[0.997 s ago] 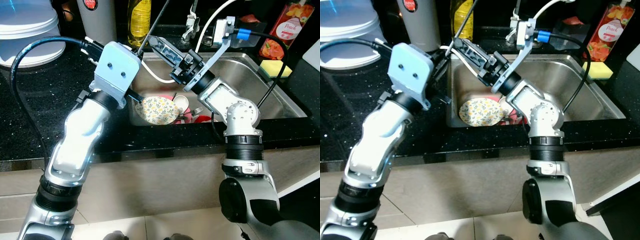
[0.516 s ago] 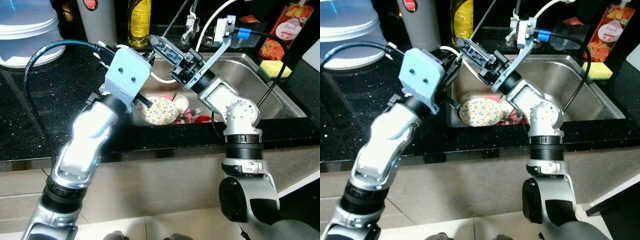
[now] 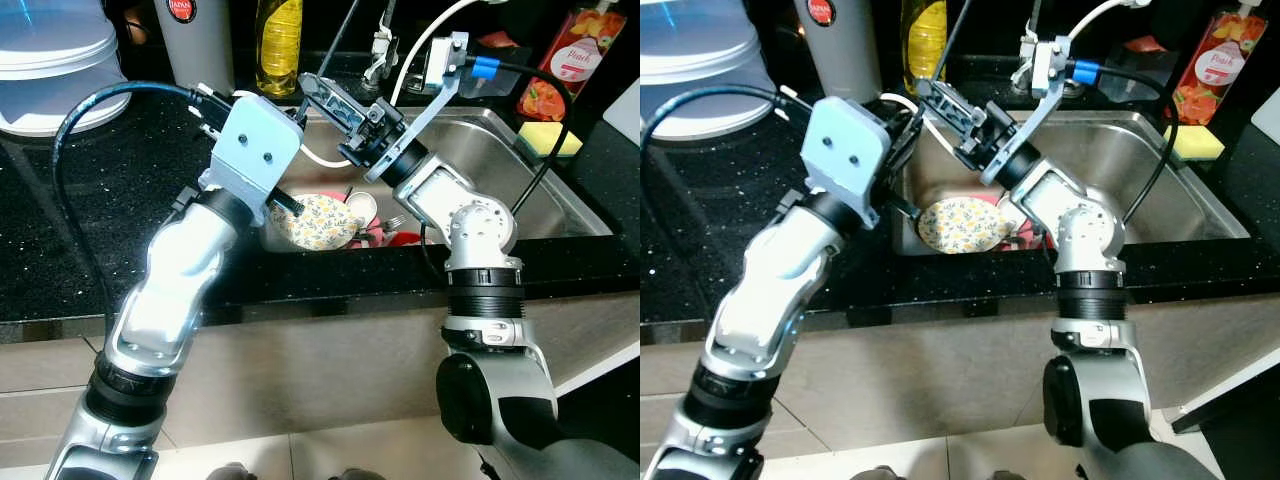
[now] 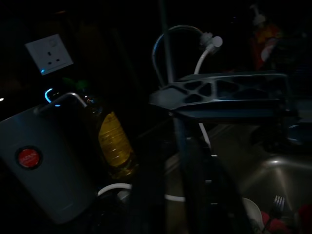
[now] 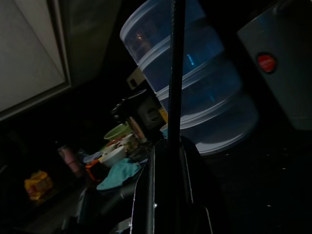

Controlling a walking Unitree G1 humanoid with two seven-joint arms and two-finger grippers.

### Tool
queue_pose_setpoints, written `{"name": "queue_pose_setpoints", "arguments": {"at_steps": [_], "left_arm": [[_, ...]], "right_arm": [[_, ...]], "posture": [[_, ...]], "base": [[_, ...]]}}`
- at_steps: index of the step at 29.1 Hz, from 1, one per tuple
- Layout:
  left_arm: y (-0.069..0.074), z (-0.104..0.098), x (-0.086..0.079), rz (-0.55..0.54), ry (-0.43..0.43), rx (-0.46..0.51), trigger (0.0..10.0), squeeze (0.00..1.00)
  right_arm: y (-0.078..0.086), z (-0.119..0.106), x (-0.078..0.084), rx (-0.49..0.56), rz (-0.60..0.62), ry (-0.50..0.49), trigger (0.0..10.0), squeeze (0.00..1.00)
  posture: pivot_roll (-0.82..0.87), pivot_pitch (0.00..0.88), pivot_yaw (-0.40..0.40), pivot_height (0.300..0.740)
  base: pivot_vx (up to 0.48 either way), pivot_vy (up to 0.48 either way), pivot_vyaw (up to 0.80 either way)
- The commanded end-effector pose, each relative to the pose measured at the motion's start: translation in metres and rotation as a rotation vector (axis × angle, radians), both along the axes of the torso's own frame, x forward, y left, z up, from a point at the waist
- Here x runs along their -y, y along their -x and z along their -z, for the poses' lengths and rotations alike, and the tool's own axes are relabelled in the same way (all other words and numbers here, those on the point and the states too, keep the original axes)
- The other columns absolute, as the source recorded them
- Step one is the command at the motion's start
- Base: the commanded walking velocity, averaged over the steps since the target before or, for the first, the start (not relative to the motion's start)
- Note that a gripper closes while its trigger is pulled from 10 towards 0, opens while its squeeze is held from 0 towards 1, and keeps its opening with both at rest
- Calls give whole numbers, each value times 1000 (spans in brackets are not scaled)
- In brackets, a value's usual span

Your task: Kitchen organization

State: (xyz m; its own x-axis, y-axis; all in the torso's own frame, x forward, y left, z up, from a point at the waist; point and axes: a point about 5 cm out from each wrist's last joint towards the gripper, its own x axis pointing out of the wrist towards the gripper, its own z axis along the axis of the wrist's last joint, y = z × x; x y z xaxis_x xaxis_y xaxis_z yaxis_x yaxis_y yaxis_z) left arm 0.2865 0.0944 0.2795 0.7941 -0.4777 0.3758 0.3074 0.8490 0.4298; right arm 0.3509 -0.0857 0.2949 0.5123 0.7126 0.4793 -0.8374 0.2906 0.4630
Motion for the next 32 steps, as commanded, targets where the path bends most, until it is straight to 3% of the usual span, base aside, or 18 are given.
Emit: {"name": "queue_pose_setpoints", "arguments": {"at_steps": [1, 3, 4, 7, 12, 14, 15, 16, 17, 18, 19, 20, 22, 23, 26, 27, 28, 32], "left_arm": [[-1, -3, 2, 12, 35, -5, 10000, 1000], [-1, -3, 1, 4, 52, -10, 10000, 1000], [3, -6, 0, 29, 95, -23, 10000, 0], [15, -10, -6, 98, 231, -55, 10000, 0], [18, -6, -16, 71, 309, -86, 10000, 0], [16, 2, -32, -42, 367, -118, 10000, 0], [16, 2, -32, -42, 367, -118, 10000, 0], [14, 5, -39, -99, 382, -129, 10000, 0], [14, 5, -39, -99, 382, -129, 10000, 0], [12, 7, -47, -167, 385, -140, 10000, 0], [12, 7, -47, -167, 385, -140, 10000, 0], [9, 10, -56, -250, 378, -153, 10000, 0], [9, 10, -56, -250, 378, -153, 10000, 0], [6, 14, -64, -321, 375, -170, 10000, 0], [4, 17, -72, -395, 371, -185, 10000, 0], [3, 21, -77, -440, 372, -204, 10000, 0], [4, 25, -78, -472, 374, -230, 10000, 0], [5, 31, -79, -497, 370, -253, 10000, 0]], "right_arm": [[-4, 0, 0, 0, 40, 28, 10000, 0], [-6, 1, 0, -5, 53, 35, 10000, 0], [-11, 4, 2, -15, 111, 60, 10000, 0], [-29, 16, 12, -58, 339, 159, 10000, 0], [-41, 33, 20, -97, 529, 320, 10000, 0], [-51, 68, 29, -174, 707, 626, 10000, 0], [-51, 68, 29, -174, 707, 626, 10000, 0], [-52, 86, 33, -235, 738, 711, 10000, 157], [-52, 86, 33, -235, 738, 711, 10000, 157], [-52, 102, 37, -277, 759, 787, 10000, 1000], [-52, 102, 37, -277, 759, 787, 10000, 1000], [-50, 115, 39, -326, 751, 804, 10000, 1000], [-50, 115, 39, -326, 751, 804, 10000, 1000], [-48, 121, 40, -351, 745, 791, 10000, 1000], [-50, 118, 41, -330, 778, 751, 10000, 1000], [-51, 105, 42, -273, 826, 659, 10000, 0], [-52, 91, 44, -192, 887, 594, 10000, 0], [-51, 79, 46, -136, 935, 527, 10000, 0]], "posture": [[78, 0, -60, 740], [77, 0, -58, 740], [75, 0, -57, 740], [81, 0, -56, 740], [86, 0, -54, 740], [101, 0, -62, 740], [101, 0, -62, 740], [111, 0, -66, 740], [111, 0, -66, 740], [118, 0, -68, 740], [118, 0, -68, 740], [123, 0, -68, 740], [123, 0, -68, 740], [130, 0, -71, 740], [135, 0, -74, 740], [138, 2, -75, 740], [140, 9, -67, 740], [138, 11, -62, 740]], "base": [[0, 0, 0], [0, 0, 0], [0, 0, 0], [0, 0, 0], [0, 0, 0], [0, 0, 0], [0, 0, 0], [0, 0, 0], [0, 0, 0], [0, 0, 0], [0, 0, 0], [0, 0, 0], [0, 0, 0], [0, 0, 0], [0, 0, 0], [0, 0, 0], [0, 0, 0], [0, 0, 0]]}}
